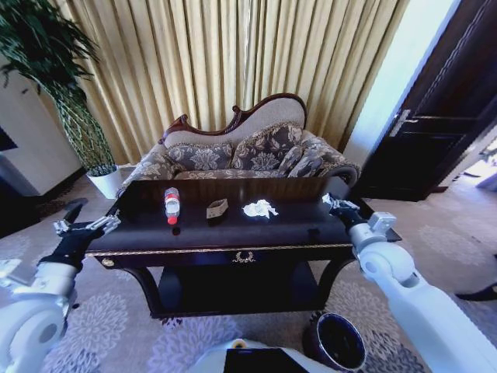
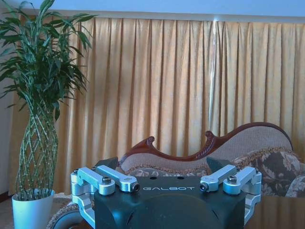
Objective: Move to the front of the table and place the trash on the table into the trash bin.
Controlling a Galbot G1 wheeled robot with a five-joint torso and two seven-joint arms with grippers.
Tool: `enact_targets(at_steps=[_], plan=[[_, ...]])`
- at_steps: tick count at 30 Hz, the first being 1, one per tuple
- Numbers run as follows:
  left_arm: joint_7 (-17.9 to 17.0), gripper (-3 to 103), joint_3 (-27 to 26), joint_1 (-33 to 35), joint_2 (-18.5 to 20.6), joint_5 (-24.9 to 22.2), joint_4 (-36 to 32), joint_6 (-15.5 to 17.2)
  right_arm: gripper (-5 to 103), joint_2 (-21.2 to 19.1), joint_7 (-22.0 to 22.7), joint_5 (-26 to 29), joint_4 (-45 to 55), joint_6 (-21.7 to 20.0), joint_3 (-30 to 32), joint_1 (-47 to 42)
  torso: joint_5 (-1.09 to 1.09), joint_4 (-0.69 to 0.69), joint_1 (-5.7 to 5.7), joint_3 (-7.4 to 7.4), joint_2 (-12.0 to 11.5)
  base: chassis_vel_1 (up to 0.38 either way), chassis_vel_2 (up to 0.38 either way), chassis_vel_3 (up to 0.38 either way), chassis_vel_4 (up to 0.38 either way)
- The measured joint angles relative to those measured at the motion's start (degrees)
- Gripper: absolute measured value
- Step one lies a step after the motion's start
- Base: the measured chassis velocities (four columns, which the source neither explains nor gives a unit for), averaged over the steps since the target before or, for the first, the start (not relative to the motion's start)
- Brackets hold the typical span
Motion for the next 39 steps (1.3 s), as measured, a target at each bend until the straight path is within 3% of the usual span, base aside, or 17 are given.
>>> enact_targets(at_steps=[9,39], plan=[[0.2,100,0.6,-0.3,-0.2,0.2,0.3,0.0,0,2.0,-2.2,-2.0,0.6,0.6,0.7,-1.5,0.01,0.00,0.00,0.00,0.0,0.011,-0.013,-0.009,0.013],[0.9,100,1.7,-0.2,-1.4,1.4,-0.3,-0.9,0,2.8,-3.3,-3.2,2.5,1.5,3.5,-4.7,0.00,0.00,0.00,0.00,0.0,0.073,-0.077,-0.071,0.073]])
